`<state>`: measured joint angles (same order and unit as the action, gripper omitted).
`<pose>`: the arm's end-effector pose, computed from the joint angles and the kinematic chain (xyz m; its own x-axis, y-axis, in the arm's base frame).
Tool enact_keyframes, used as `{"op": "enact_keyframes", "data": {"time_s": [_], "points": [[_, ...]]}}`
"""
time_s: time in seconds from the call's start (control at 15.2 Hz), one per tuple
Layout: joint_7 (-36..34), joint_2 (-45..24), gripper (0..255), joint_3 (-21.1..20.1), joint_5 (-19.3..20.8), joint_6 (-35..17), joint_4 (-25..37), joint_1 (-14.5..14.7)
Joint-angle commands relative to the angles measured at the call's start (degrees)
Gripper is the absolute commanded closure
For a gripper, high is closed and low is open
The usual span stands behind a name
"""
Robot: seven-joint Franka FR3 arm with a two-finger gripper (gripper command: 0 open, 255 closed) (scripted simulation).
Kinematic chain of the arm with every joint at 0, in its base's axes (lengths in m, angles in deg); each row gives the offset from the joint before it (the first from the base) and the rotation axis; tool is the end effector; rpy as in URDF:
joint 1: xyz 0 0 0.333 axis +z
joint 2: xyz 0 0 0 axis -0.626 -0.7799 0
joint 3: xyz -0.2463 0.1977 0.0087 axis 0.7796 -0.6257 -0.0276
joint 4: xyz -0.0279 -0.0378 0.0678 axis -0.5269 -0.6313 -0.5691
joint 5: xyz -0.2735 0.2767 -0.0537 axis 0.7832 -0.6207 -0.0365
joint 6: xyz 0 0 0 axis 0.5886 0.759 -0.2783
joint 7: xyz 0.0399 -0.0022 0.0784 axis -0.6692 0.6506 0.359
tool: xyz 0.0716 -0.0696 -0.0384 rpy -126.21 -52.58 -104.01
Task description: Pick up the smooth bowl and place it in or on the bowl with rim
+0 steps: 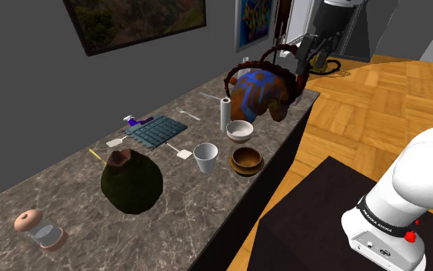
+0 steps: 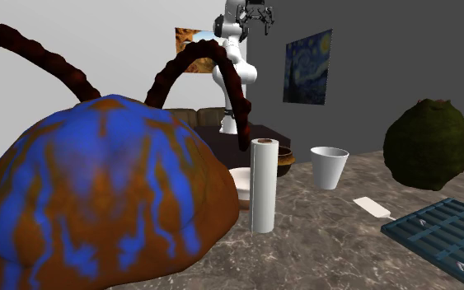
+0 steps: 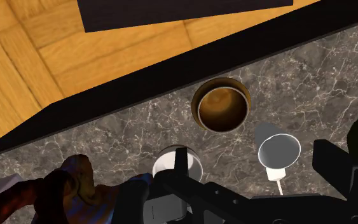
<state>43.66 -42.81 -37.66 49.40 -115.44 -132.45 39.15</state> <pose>0.3136 0.0266 0.6185 0.9886 -0.0485 0.1425 -0.0487 -0.9988 -0.0024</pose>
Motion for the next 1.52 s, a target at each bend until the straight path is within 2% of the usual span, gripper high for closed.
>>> {"op": "enact_keyframes", "data": {"time_s": [0.0, 0.73, 1.12, 1.45], "points": [[0.00, 0.00, 0, 0.00, 0.00, 0.00, 0.00, 0.00], [5.00, -14.22, 0, 5.36, 0.31, -20.70, -6.51, -1.83], [8.44, -25.42, 0, 8.31, -1.08, -31.16, -5.93, -2.16], [12.24, -35.94, 0, 10.57, -3.94, -38.61, -3.19, -2.11]]}}
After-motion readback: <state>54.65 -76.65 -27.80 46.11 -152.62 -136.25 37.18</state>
